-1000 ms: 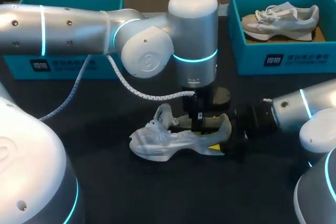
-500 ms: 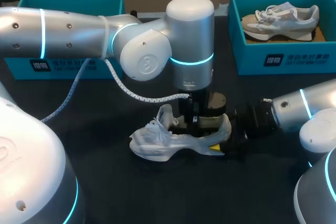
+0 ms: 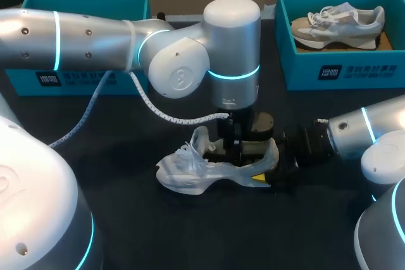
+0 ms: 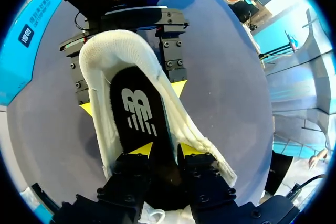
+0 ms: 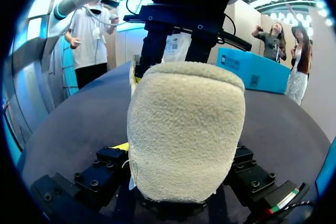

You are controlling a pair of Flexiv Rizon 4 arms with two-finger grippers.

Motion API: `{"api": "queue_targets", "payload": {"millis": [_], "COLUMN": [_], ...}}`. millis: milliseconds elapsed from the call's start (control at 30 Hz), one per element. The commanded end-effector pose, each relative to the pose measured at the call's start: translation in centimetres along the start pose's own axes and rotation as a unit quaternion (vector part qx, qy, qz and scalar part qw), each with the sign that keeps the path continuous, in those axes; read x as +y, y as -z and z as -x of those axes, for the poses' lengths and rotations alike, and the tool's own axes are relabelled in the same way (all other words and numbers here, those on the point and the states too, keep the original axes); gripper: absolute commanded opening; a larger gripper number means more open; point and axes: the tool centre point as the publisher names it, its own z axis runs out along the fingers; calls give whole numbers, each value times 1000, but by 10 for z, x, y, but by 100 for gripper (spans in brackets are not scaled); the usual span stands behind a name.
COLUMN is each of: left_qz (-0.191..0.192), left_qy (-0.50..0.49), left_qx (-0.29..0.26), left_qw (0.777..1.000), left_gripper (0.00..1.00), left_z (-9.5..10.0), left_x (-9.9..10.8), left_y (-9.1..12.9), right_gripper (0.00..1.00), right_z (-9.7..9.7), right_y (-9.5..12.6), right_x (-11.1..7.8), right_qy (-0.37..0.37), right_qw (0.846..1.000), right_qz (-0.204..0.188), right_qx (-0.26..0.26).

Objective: Take the shoe out of the shoebox, open the shoe tongue, remove and reinsert the insole, then place the shoe into the shoebox

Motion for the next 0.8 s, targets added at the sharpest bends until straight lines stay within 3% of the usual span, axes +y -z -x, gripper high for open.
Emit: {"api": "queue_targets", "payload": {"millis": [33, 233, 633, 733, 800], "left_qz": [0, 1, -16, -13, -14], "left_qy": [-13, -26, -52, -51, -50], "left_qx": [-8, -23, -79, -87, -96], "left_qw": [1000, 999, 995, 995, 994], "left_gripper": [41, 46, 45, 41, 29], "left_z": [4, 8, 16, 18, 19], "left_x": [-1, 0, 1, 1, 2], "left_y": [-7, -17, -41, -49, -52], "right_gripper": [0, 0, 0, 0, 0], "right_z": [2, 2, 2, 2, 2], "right_y": [-3, -3, -3, -3, -3], "right_x": [-2, -2, -2, -2, -2], "right_qy": [-1, -1, -1, -1, -1], "right_qw": [1000, 1000, 1000, 1000, 1000], "right_qz": [-2, -2, -2, -2, -2], "right_qx": [0, 0, 0, 0, 0]}}
